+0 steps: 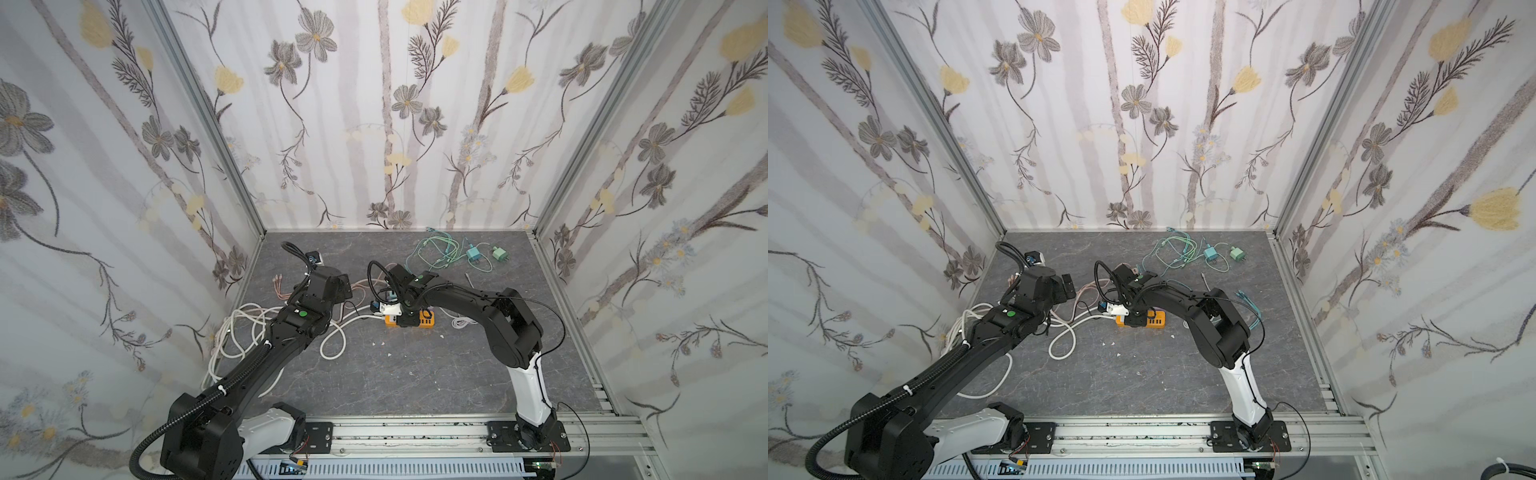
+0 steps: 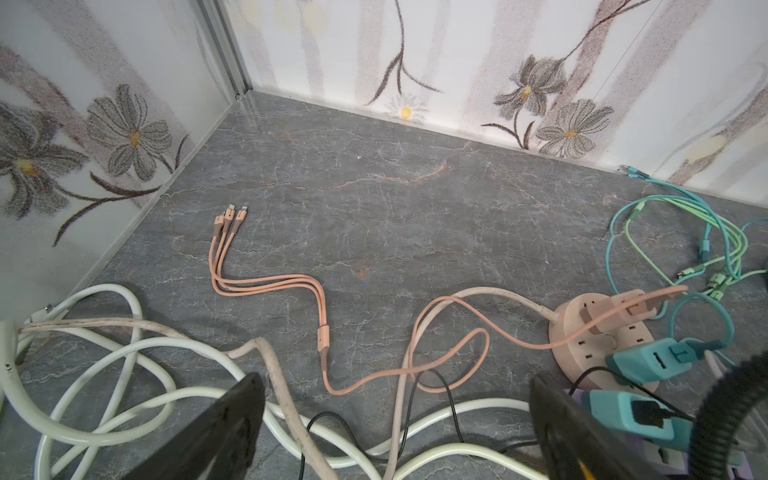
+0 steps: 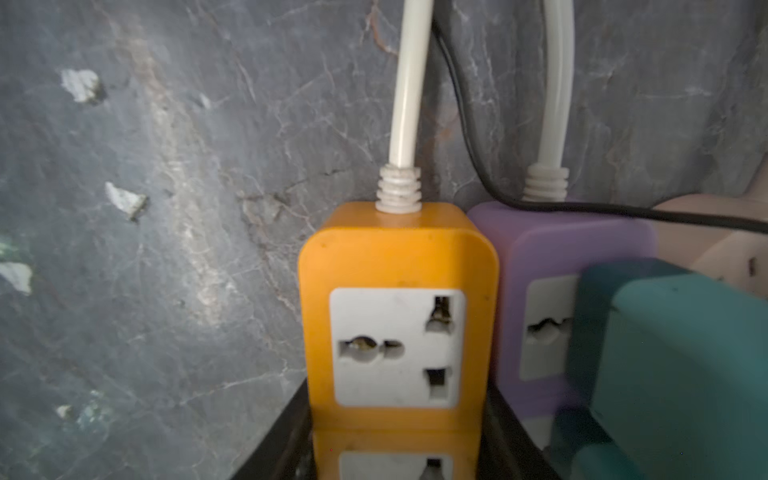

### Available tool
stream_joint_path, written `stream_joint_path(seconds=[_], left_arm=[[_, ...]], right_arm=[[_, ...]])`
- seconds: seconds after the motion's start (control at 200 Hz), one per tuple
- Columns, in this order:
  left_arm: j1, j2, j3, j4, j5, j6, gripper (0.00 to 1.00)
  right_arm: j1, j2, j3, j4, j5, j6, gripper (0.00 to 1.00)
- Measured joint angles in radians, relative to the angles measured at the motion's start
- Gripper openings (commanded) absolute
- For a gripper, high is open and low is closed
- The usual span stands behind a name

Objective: Insert the plug

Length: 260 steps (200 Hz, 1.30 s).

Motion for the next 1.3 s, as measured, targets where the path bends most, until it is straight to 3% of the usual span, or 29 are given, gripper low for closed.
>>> stream_joint_path(seconds=[0.25, 0.789, 1.084, 1.299], left_arm=[[0.008, 0.005, 0.003, -0.001, 0.004, 0.000, 1.00], [0.009, 0.067, 0.071, -0.053, 0.085, -0.002, 1.00], [0.009, 0.068, 0.072, -0.068, 0.115, -0.004, 1.00], [0.009, 0.068, 0.072, -0.078, 0.116, -0.004, 1.00]], right_arm=[[-0.013, -0.027, 0.011, -0.018, -0.017, -0.050, 0.37], [0.203, -0.334, -0.489, 0.029, -0.092, 0.097, 0.42], [0.205, -0.347, -0.508, 0.055, -0.080, 0.096, 0.53], [0.186, -0.342, -0.491, 0.055, -0.061, 0.108, 0.47]])
